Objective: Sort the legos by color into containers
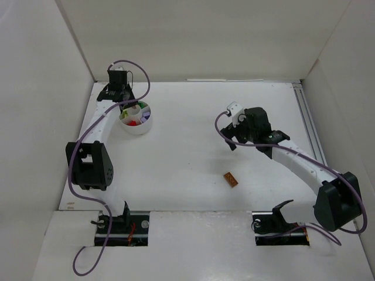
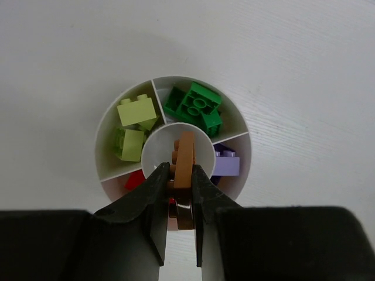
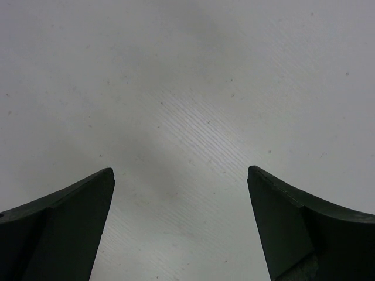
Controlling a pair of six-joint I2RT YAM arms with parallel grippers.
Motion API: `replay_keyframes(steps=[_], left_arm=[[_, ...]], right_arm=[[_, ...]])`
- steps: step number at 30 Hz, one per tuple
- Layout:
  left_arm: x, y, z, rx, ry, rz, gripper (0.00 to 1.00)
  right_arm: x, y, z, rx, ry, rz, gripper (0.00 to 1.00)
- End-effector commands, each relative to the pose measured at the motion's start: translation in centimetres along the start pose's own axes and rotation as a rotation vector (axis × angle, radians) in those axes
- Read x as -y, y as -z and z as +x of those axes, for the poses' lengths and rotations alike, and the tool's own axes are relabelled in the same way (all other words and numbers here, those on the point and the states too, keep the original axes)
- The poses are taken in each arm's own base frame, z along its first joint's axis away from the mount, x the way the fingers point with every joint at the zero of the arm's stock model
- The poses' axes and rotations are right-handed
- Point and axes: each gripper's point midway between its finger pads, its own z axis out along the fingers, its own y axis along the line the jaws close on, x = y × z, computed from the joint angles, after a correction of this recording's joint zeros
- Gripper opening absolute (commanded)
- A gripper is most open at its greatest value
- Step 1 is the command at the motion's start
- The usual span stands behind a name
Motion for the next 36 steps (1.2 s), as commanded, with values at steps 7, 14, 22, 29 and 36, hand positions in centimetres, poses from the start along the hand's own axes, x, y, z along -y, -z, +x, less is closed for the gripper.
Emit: replay_keyframes(steps=[7, 14, 22, 29, 36], left_arm=[[-1.6, 0.1, -1.1, 0.037, 0.006, -0.076, 0.00], [-1.8, -1.2, -0.6, 0.008, 0.017, -0.082, 0.33], [-1.3, 0.4, -1.0, 0.037, 0.034, -0.039, 0.48], [1.6, 5.5, -2.5, 0.151, 0.076, 0.171, 0.62], [5.1, 9.6, -2.0, 0.229, 0.060, 0.370, 1.00]], right_arm=[[0.2, -0.1, -0.1, 0.006, -0.031, -0.014, 1.00], [-0.4, 0.2, 1.1, -0.018, -0.034, -0.030, 1.00], [-2.2, 1.7, 5.6, -0.106, -0.122, -0.047, 1.00], [-7.2, 2.9, 11.5, -0.225, -0.270, -0.114, 0.96], [-11.9, 3.6, 12.8, -0.252, -0.274, -0.187, 0.93]])
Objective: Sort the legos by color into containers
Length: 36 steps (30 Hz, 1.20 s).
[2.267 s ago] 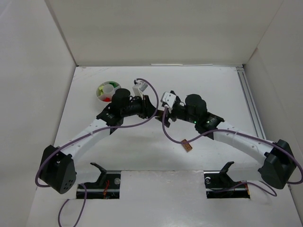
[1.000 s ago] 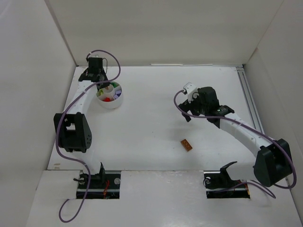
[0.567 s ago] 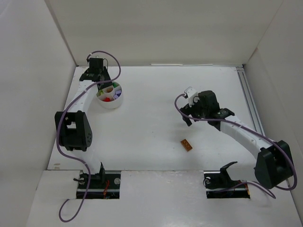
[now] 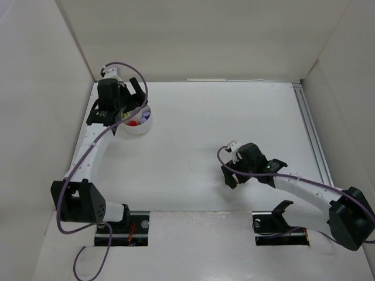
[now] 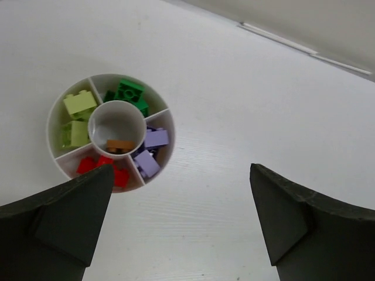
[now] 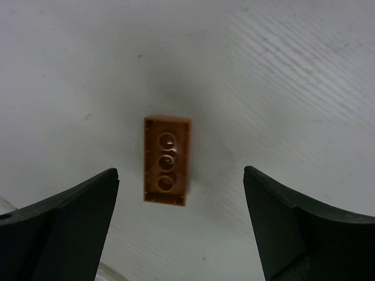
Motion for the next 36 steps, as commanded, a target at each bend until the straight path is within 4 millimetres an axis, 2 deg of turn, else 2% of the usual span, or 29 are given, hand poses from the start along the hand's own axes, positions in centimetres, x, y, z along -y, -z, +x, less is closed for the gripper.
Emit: replay_keyframes(steps=[1, 6, 7, 10, 11, 12, 13, 14, 16, 17, 18, 20, 22, 23, 24, 25, 26, 28, 30, 32, 33, 36], left_arm=[[3.4, 1.5, -1.0, 0.065, -0.005, 0.152, 1.00], [5.3, 2.2, -0.5, 0.056, 0.013, 0.264, 1.00], [5.1, 2.3, -0.1, 0.050, 0.013, 0.262, 1.00], [5.3, 2.4, -0.2, 0.061, 0.011, 0.277, 1.00], [5.1, 2.3, 0.2, 0.053, 0.012, 0.274, 1.00], [5.1, 2.3, 0.2, 0.053, 0.012, 0.273, 1.00], [5.1, 2.3, 0.2, 0.053, 0.012, 0.273, 1.00], [5.2, 2.7, 0.2, 0.054, 0.012, 0.274, 1.00], [5.2, 2.7, 0.2, 0.054, 0.012, 0.274, 1.00], [5.4, 2.7, 0.0, 0.060, 0.010, 0.287, 1.00], [5.4, 2.7, 0.5, 0.046, 0.010, 0.295, 1.00], [6.7, 3.1, 0.6, 0.033, 0.000, 0.368, 1.00], [7.6, 3.4, 1.7, -0.001, -0.009, 0.447, 1.00], [9.2, 4.3, 2.9, -0.046, -0.024, 0.551, 1.00], [9.7, 4.3, 3.9, -0.058, -0.026, 0.607, 1.00], [10.5, 4.5, 5.1, -0.091, -0.028, 0.664, 1.00], [12.3, 5.9, 6.8, -0.147, -0.045, 0.784, 1.00], [13.6, 6.5, 9.6, -0.214, -0.052, 0.899, 1.00], [16.0, 8.6, 13.0, -0.322, -0.084, 1.044, 1.00], [17.1, 9.4, 15.9, -0.408, -0.098, 1.107, 1.00], [18.4, 11.1, 17.4, -0.455, -0.123, 1.169, 0.98], [19.8, 12.6, 19.8, -0.513, -0.134, 1.223, 0.96]], right_arm=[[-2.1, 0.1, -0.4, 0.029, -0.043, -0.025, 0.90], [-1.8, -1.0, 0.9, -0.024, -0.059, 0.057, 0.81], [-1.7, -1.1, 1.4, -0.043, -0.062, 0.070, 0.75], [-1.5, -1.4, 1.9, -0.076, -0.066, 0.098, 0.71], [-1.5, -1.5, 2.1, -0.084, -0.087, 0.101, 0.65], [-1.5, -1.6, 2.6, -0.105, -0.077, 0.112, 0.53], [-1.3, -1.6, 2.6, -0.101, -0.093, 0.125, 0.53], [-1.8, -1.6, 2.9, -0.110, -0.079, 0.122, 0.44], [-2.0, -1.5, 3.1, -0.118, -0.077, 0.126, 0.36], [-2.1, -1.5, 3.1, -0.116, -0.066, 0.132, 0.29], [-2.0, -1.4, 3.4, -0.126, -0.052, 0.133, 0.26], [-2.3, -1.2, 2.5, -0.101, -0.020, 0.122, 0.24], [-2.8, -0.5, -0.2, -0.016, 0.046, 0.084, 0.23], [-3.4, -0.2, -1.5, 0.026, 0.073, 0.052, 0.23], [-4.0, 0.2, -2.8, 0.073, 0.109, 0.021, 0.23], [-4.7, 1.2, -5.6, 0.172, 0.177, -0.014, 0.23], [-5.3, 1.8, -6.8, 0.221, 0.229, -0.046, 0.23], [-7.1, 3.4, -9.5, 0.316, 0.329, -0.133, 0.23], [-7.8, 4.8, -11.2, 0.381, 0.454, -0.161, 0.24], [-8.5, 6.2, -13.0, 0.429, 0.558, -0.179, 0.24], [-8.7, 6.3, -13.1, 0.421, 0.579, -0.188, 0.24], [-8.7, 6.5, -14.2, 0.416, 0.631, -0.178, 0.24]])
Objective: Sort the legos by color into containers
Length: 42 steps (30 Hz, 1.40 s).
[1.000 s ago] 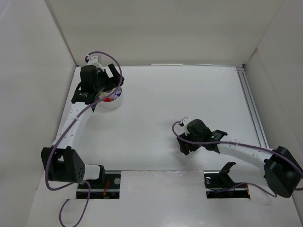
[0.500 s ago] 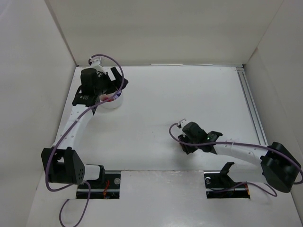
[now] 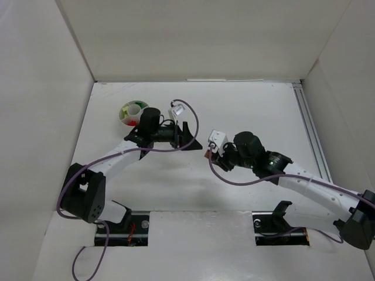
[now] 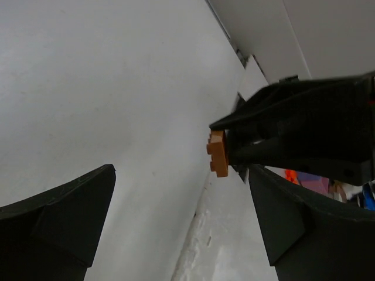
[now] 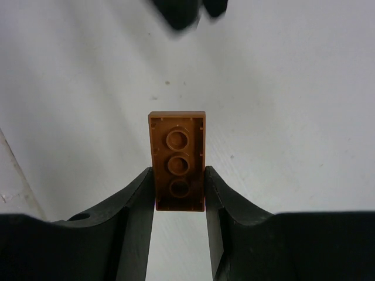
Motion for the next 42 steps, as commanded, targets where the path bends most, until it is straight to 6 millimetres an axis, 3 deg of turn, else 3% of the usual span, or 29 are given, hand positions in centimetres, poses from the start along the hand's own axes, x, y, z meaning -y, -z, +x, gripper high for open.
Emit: replay_keyframes(steps=[1, 2, 10, 12, 19, 27, 33, 35, 36, 38, 42], left_arm=[[4.5, -0.7, 1.4, -0.048, -0.086, 0.186, 0.94], [5.0, -0.8, 1.3, -0.044, -0.095, 0.199, 0.93], [6.3, -2.5, 3.1, -0.114, -0.100, 0.241, 0.75], [6.1, -2.9, 3.3, -0.127, -0.098, 0.233, 0.66], [5.5, -3.8, 3.5, -0.138, -0.089, 0.204, 0.52], [6.1, -4.7, 3.6, -0.140, -0.081, 0.210, 0.01], [6.3, -4.7, 3.3, -0.135, -0.087, 0.213, 0.00], [6.4, -4.7, 3.2, -0.130, -0.094, 0.217, 0.00], [6.4, -4.7, 3.2, -0.130, -0.094, 0.217, 0.00], [6.2, -4.8, 2.9, -0.124, -0.086, 0.195, 0.00], [4.8, -4.8, 1.0, -0.085, -0.104, 0.096, 0.00]], right_arm=[[-0.1, 0.2, -3.1, 0.064, 0.155, -0.049, 0.24], [-0.1, -0.1, -2.8, 0.051, 0.164, -0.053, 0.24], [0.1, 0.1, -6.3, 0.157, 0.190, -0.055, 0.24], [0.3, 0.1, -6.2, 0.154, 0.189, -0.043, 0.24], [0.4, 0.8, -7.1, 0.189, 0.194, -0.033, 0.25], [0.5, -0.3, -6.1, 0.147, 0.178, -0.036, 0.25], [0.8, -0.8, -6.1, 0.138, 0.186, -0.027, 0.27], [0.9, -1.0, -6.3, 0.135, 0.195, -0.028, 0.35], [1.0, -1.3, -6.0, 0.124, 0.193, -0.022, 0.45], [1.1, -1.4, -6.2, 0.123, 0.193, -0.022, 0.99], [2.0, -1.4, -5.6, 0.082, 0.178, 0.027, 0.99]])
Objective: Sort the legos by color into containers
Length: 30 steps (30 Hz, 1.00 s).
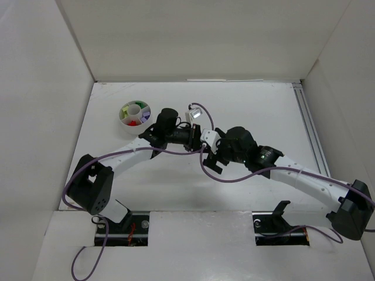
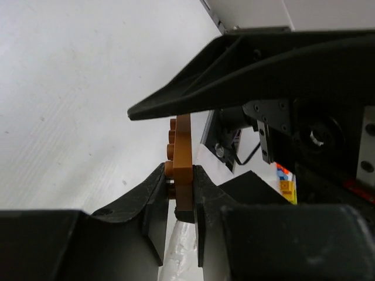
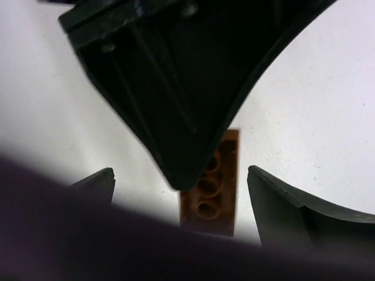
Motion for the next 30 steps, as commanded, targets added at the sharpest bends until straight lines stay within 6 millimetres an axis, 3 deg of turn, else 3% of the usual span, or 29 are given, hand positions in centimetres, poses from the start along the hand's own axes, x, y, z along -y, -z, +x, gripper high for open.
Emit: replay_keyframes(steps=[1, 3, 7, 8, 10, 11, 13, 15, 16, 18, 19, 24, 30], left_arm=[[-0.2, 0.7, -4.0, 0.083, -0.070, -0.082, 0.00], [-1.1, 1.5, -5.2, 0.111, -0.064, -0.132, 0.00], [-6.4, 5.3, -8.7, 0.226, -0.008, -0.431, 0.00], [-8.5, 6.9, -9.8, 0.276, -0.008, -0.574, 0.00], [-10.1, 9.6, -11.2, 0.320, 0.016, -0.722, 0.00], [-12.3, 12.4, -12.3, 0.378, 0.044, -0.845, 0.00], [-13.5, 15.7, -13.7, 0.426, 0.081, -0.940, 0.00], [-15.3, 20.4, -15.1, 0.521, 0.131, -1.052, 0.00], [-15.4, 21.8, -15.7, 0.545, 0.141, -1.069, 0.00], [-17.2, 25.1, -15.7, 0.578, 0.195, -1.146, 0.00], [-17.0, 26.2, -16.3, 0.595, 0.187, -1.158, 0.00], [-19.2, 29.8, -16.6, 0.586, 0.213, -1.263, 0.00], [-21.8, 30.2, -16.0, 0.528, 0.254, -1.299, 0.00]], right_arm=[[1.6, 0.6, -2.8, 0.061, 0.001, 0.069, 0.99], [2.0, 0.7, -2.4, 0.039, -0.001, 0.094, 0.99], [3.9, 2.3, -2.3, 0.029, -0.045, 0.216, 0.99], [5.0, 2.8, -1.4, 0.003, -0.069, 0.284, 0.99], [7.3, 3.9, -0.3, -0.012, -0.145, 0.388, 0.99], [8.0, 4.0, 0.8, -0.035, -0.172, 0.419, 0.99], [10.2, 4.8, 2.5, -0.049, -0.260, 0.482, 0.99], [11.5, 4.7, 4.2, -0.075, -0.333, 0.500, 0.99], [12.7, 5.2, 5.8, -0.104, -0.381, 0.525, 0.99], [13.3, 4.6, 6.7, -0.115, -0.424, 0.497, 0.99], [13.9, 4.8, 7.6, -0.126, -0.446, 0.507, 0.99], [14.5, 3.5, 8.9, -0.142, -0.499, 0.455, 0.99], [14.8, 2.7, 10.3, -0.174, -0.529, 0.433, 0.99]])
